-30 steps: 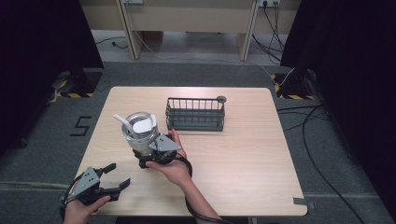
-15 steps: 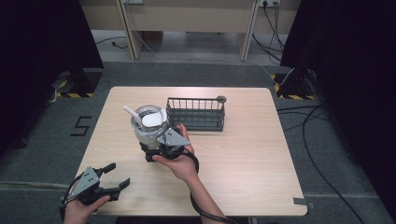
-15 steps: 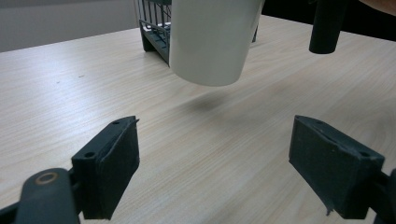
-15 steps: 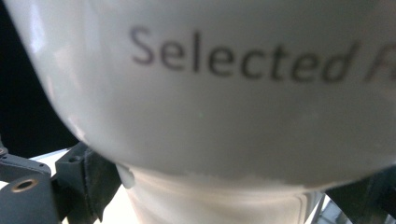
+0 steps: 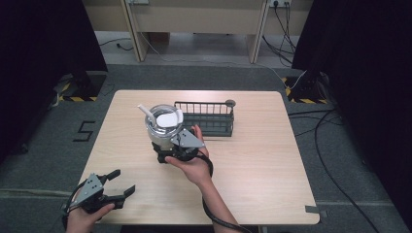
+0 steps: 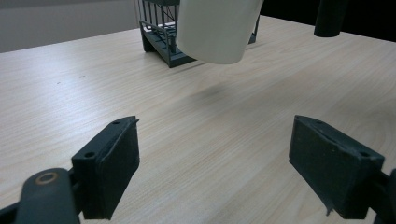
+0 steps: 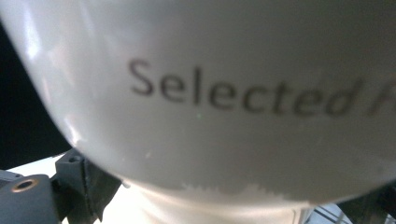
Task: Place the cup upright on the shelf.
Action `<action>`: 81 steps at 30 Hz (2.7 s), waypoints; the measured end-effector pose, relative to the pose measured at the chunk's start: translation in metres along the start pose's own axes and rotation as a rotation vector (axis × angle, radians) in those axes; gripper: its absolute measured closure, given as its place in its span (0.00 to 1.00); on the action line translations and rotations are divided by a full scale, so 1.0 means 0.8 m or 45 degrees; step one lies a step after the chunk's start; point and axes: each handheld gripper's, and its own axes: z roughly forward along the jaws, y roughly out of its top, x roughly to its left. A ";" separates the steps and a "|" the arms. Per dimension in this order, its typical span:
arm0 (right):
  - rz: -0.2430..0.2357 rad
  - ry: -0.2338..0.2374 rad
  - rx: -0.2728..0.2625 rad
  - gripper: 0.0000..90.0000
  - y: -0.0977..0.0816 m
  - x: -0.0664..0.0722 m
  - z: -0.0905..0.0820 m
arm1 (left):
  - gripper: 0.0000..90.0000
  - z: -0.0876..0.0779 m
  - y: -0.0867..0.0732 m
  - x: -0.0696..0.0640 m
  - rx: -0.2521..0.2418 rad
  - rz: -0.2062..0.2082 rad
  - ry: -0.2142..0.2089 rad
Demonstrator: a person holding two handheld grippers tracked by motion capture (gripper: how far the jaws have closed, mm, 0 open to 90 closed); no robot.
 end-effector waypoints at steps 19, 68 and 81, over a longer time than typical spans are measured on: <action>0.025 -0.093 -0.004 0.11 0.006 -0.025 -0.012 | 0.17 0.000 0.000 0.000 -0.002 -0.003 -0.001; 0.098 -0.342 0.073 0.12 0.027 -0.100 -0.038 | 0.17 0.000 0.000 0.001 -0.004 -0.016 0.000; 0.105 -0.374 0.079 0.12 0.038 -0.114 -0.042 | 0.17 0.001 0.000 0.001 -0.005 -0.022 -0.001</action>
